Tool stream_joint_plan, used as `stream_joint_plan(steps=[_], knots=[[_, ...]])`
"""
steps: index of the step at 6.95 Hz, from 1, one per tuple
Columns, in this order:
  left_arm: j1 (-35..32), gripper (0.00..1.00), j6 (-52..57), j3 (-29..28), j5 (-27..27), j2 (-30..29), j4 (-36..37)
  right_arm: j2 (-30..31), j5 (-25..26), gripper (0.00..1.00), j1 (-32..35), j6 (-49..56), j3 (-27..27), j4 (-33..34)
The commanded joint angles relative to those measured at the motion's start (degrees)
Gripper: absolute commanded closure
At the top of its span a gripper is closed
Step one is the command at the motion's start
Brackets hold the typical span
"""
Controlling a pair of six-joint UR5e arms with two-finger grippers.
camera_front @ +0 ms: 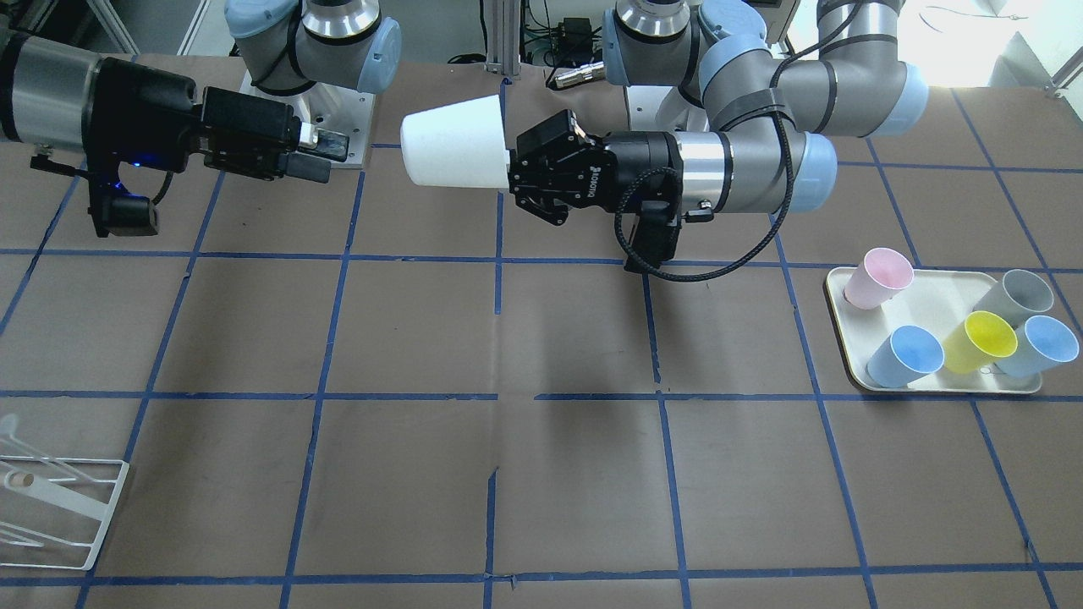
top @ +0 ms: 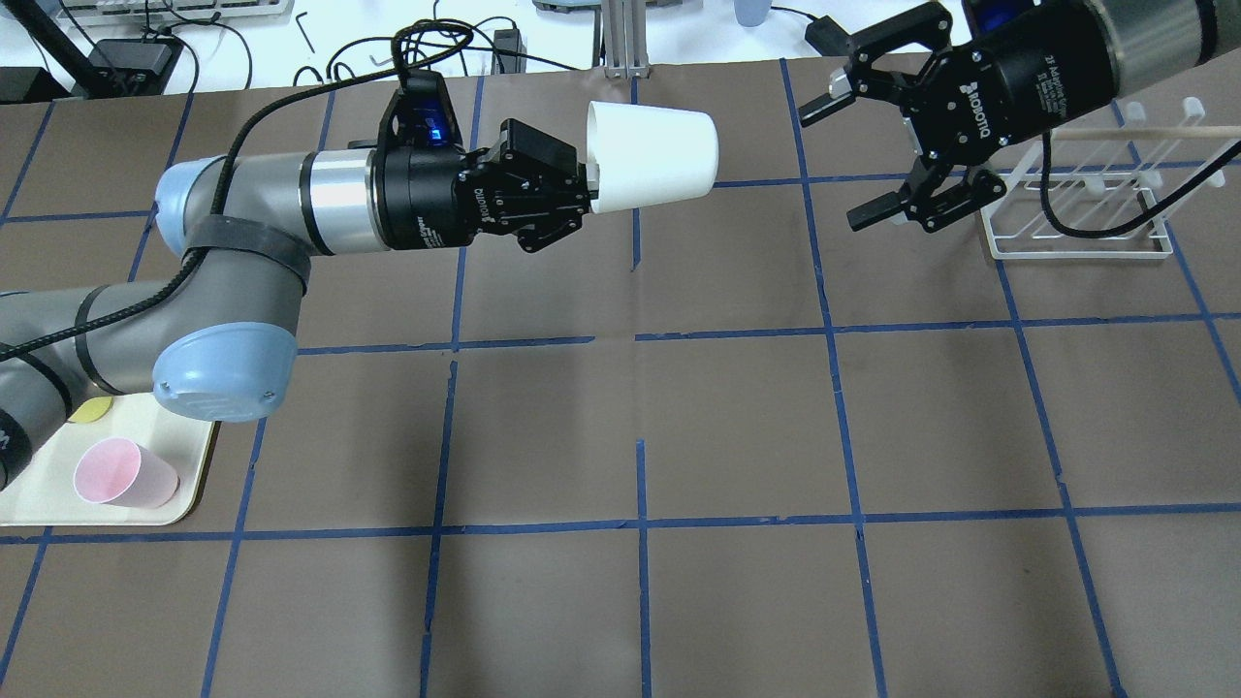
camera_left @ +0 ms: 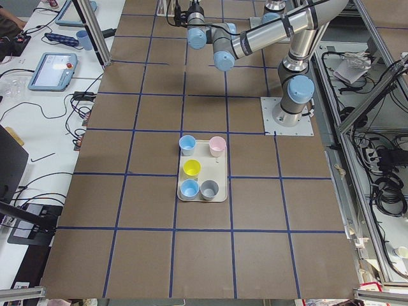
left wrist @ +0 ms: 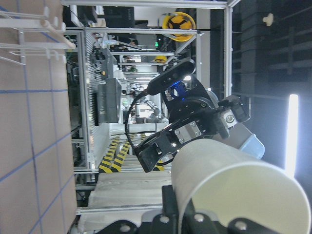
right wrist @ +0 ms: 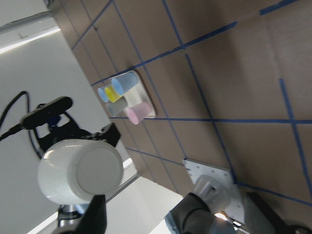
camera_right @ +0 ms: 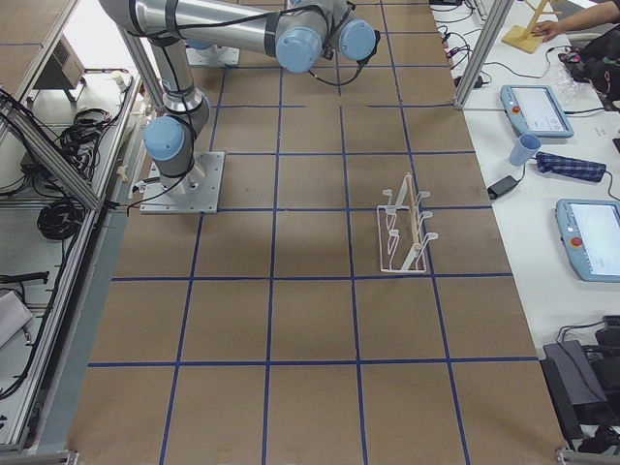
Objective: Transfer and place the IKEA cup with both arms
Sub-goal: 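Pull the white cup away with the left gripper while the right gripper opens and withdraws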
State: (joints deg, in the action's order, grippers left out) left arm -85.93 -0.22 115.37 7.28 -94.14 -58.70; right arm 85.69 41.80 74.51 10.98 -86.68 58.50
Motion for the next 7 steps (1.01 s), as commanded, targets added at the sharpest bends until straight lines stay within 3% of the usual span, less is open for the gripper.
stream_joint_plan(steps=[1,2,4,6,7], knots=[[4.1,1.00,-1.3,-0.8,18.2,1.5,2.9,1.3,17.9,0.00,0.5,-8.7,-0.1,10.6],[5.5,1.00,-1.2,-2.2,29.3,2.4,3.1,2.6,21.5,0.00,2.2,-10.6,-0.6,12.7],[5.7,1.00,-0.1,-3.1,50.8,5.1,1.9,2.6,36.2,0.00,11.6,-19.3,-0.6,21.7],[8.5,1.00,10.9,-3.4,68.0,6.8,-3.4,2.7,47.1,0.00,16.6,-22.0,-0.8,27.2],[13.5,1.00,19.5,-3.6,73.0,7.3,-7.3,3.2,50.0,0.00,16.6,-21.0,-0.6,29.4]])
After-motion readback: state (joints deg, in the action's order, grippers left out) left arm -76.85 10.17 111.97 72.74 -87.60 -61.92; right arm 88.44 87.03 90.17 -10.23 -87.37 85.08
